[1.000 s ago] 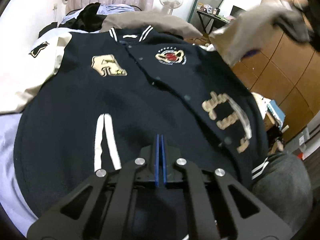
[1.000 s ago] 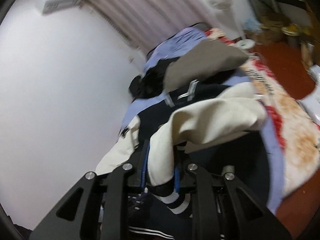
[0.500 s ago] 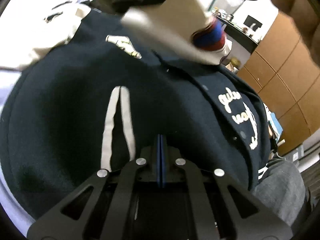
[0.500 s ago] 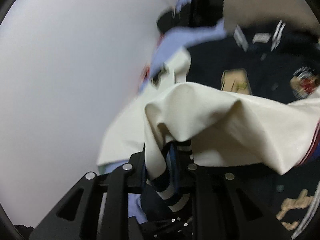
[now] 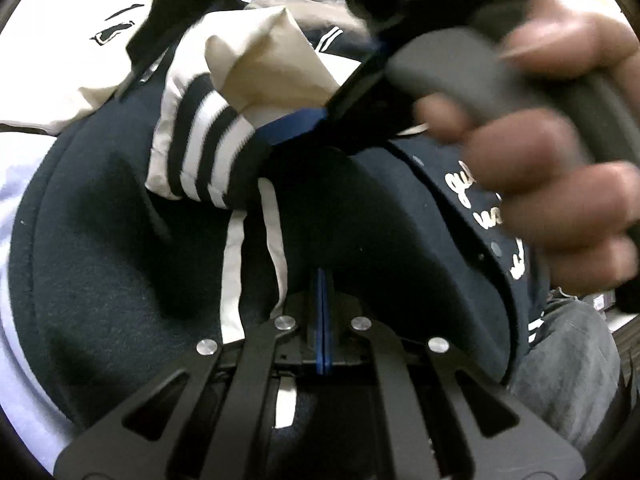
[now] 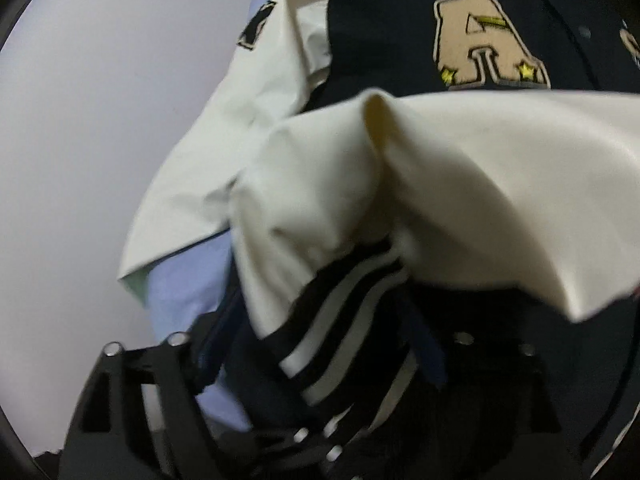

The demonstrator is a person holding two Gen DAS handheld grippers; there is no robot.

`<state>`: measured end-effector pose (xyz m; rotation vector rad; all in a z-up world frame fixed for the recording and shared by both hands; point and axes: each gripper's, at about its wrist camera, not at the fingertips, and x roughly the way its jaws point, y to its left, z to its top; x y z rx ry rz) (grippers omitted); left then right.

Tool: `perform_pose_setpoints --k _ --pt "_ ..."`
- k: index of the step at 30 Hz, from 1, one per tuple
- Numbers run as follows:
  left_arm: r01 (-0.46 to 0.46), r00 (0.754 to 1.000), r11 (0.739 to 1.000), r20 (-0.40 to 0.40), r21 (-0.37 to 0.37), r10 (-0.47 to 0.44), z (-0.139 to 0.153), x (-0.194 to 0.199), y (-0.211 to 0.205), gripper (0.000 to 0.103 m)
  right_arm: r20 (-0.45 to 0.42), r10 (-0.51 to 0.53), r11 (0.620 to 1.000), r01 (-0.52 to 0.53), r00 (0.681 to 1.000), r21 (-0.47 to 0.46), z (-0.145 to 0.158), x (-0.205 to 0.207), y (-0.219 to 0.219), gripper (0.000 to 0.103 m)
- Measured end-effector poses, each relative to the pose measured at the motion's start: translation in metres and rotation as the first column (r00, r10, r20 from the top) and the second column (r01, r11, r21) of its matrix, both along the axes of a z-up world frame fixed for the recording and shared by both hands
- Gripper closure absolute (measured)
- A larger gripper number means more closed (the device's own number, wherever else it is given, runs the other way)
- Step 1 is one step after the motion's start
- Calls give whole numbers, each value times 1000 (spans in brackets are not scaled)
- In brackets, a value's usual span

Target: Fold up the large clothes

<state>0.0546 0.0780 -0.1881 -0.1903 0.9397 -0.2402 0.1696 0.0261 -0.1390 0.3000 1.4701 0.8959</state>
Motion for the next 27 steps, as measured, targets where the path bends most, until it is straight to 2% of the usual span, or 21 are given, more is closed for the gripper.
perform_pose_setpoints --k 2,6,8,10,11,13,14,17,19,21,24,27 --pt "-12 1000 1000 11 8 12 5 -1 0 101 58 -2 1000 1 998 26 29 -8 -16 26" --pt "-48 997 997 67 59 44 23 -2 3 99 143 -81 990 62 986 129 87 -12 -75 26" --pt "-83 993 993 96 89 75 39 2 11 89 206 -134 986 110 969 123 105 -14 -115 26" --pt "-120 988 987 105 104 109 47 5 28 68 256 -201 979 184 945 89 115 -4 -149 26" --pt "-131 987 985 109 111 119 50 9 34 65 279 -252 968 245 927 61 117 1 -177 26" --pt "-145 985 980 110 139 130 53 25 46 55 285 -346 934 356 894 18 105 22 -218 26" --pt "-130 989 980 86 152 117 51 34 47 53 288 -382 918 398 878 3 98 23 -235 26" --pt "-96 995 976 43 196 89 40 53 41 53 304 -473 854 515 827 -72 77 54 -278 26" --pt "-110 993 967 56 229 100 37 56 42 52 321 -496 826 552 807 -111 63 79 -291 26" --pt "-130 990 966 81 224 115 40 63 45 50 323 -523 806 581 789 -114 49 106 -299 26" --pt "-153 985 947 122 281 123 42 68 50 45 290 -549 802 592 784 -80 29 150 -290 26" --pt "-130 990 957 84 261 112 36 82 52 41 278 -511 809 564 813 -164 12 193 -269 26"
